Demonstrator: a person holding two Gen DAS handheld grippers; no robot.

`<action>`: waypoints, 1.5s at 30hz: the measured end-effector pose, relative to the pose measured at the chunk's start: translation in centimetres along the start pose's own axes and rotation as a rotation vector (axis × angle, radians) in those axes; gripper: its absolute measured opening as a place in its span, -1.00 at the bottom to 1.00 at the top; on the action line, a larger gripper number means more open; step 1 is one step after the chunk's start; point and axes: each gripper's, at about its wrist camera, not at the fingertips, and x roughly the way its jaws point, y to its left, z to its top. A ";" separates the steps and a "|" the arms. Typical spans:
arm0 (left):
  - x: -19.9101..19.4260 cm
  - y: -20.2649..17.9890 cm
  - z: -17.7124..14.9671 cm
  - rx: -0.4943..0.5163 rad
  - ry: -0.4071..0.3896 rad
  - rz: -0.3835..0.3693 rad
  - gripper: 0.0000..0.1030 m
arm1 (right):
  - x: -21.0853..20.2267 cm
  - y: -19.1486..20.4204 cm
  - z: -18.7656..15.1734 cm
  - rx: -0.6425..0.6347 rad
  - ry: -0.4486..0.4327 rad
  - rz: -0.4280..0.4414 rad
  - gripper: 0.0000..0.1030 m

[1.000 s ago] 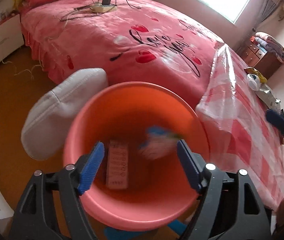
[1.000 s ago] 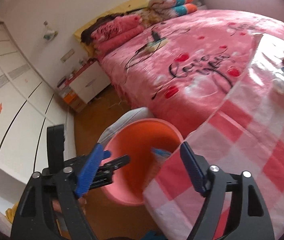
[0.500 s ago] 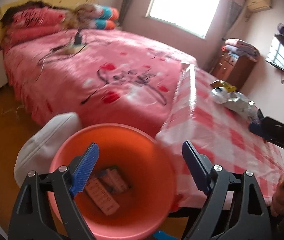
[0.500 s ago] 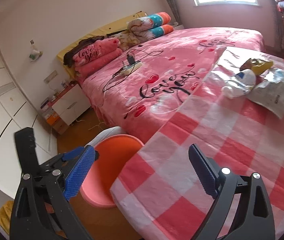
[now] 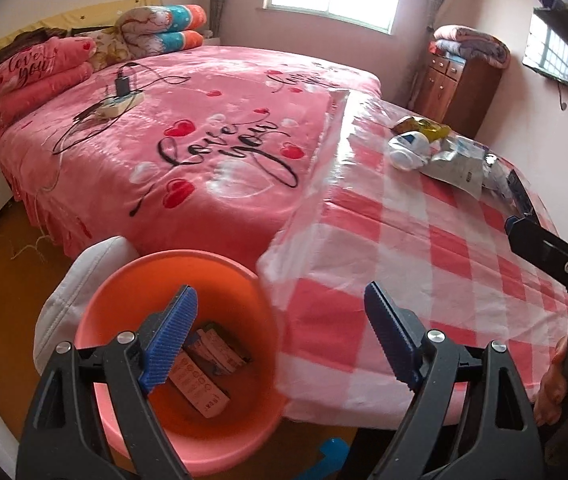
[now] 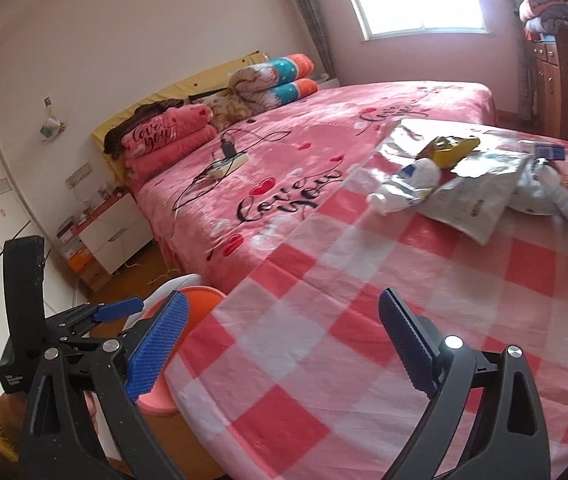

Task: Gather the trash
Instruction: 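Move both open tools back to the trash pile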

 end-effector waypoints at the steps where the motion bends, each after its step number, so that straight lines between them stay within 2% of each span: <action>1: 0.0 -0.5 0.1 0.010 0.000 -0.002 0.67 | -0.3 -0.3 0.0 -0.001 -0.007 -0.006 0.84; 14: -0.1 -6.8 2.0 0.090 -0.009 -0.077 0.67 | -3.8 -3.5 0.1 -0.029 -0.095 -0.093 0.84; 24: 0.1 -10.3 3.6 0.126 -0.017 -0.105 0.67 | -6.1 -6.8 -0.1 0.025 -0.140 -0.120 0.84; 32: 1.0 -13.5 5.3 0.161 -0.023 -0.147 0.67 | -7.7 -10.4 -0.2 0.097 -0.166 -0.165 0.84; 45: 4.1 -19.0 10.6 0.214 -0.084 -0.215 0.67 | -10.5 -18.2 -0.1 0.264 -0.208 -0.284 0.84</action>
